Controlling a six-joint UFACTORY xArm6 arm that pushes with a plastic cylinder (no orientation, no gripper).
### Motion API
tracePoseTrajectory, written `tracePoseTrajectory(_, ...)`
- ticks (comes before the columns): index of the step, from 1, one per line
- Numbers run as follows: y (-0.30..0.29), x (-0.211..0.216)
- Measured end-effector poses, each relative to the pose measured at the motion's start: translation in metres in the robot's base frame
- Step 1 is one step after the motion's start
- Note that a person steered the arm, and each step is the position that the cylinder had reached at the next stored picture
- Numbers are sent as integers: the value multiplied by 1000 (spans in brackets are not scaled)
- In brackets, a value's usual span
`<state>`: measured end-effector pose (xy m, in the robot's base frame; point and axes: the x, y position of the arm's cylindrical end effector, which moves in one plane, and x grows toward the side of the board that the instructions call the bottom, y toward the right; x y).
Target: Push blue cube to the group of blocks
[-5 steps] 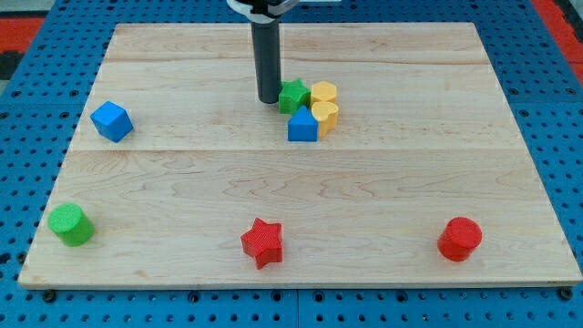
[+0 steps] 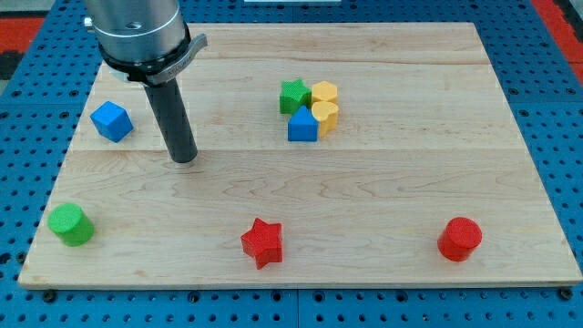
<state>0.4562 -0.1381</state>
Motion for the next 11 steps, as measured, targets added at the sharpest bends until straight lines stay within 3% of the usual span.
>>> tracePoseTrajectory(1, -29, 0)
tracePoseTrajectory(3, -166, -26)
tracePoseTrajectory(4, -128, -41)
tracePoseTrajectory(5, -33, -41)
tracePoseTrajectory(6, -37, -35)
tracePoseTrajectory(7, -120, -57)
tracePoseTrajectory(8, -106, -82)
tracePoseTrajectory(10, 26, -28)
tracePoseTrajectory(11, -42, -29)
